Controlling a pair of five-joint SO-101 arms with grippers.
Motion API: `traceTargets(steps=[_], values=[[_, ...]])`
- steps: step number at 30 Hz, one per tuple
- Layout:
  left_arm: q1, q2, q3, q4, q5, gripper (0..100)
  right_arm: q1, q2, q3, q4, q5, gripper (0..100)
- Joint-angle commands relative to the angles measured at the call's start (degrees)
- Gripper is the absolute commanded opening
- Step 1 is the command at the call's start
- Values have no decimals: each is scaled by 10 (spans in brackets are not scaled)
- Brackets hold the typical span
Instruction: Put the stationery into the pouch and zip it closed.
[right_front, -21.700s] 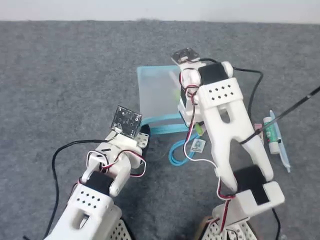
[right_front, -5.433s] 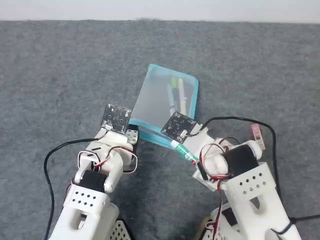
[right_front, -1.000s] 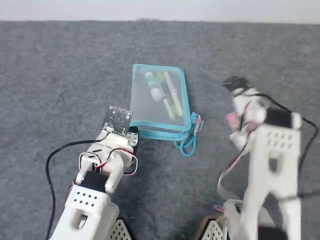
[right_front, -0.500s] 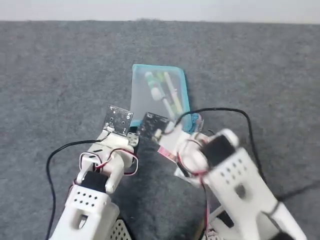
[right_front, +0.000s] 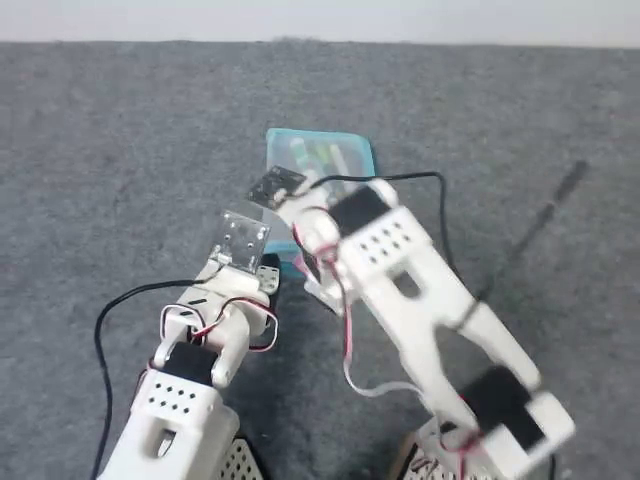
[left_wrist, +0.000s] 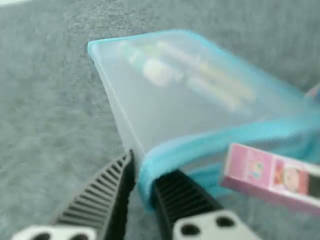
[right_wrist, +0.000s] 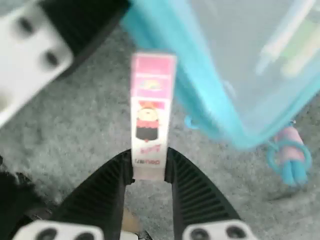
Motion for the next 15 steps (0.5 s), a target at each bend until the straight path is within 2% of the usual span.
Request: traceTargets(steps=[1,10,15], values=[[9,2,-19,-14,4,12,15,82,-108,-4,-13,6],[9,2,-17,-14,4,12,34,192,-272,24,-87,6],[9,2,-17,-13,4,12,48,218,-324,51,-97,6]])
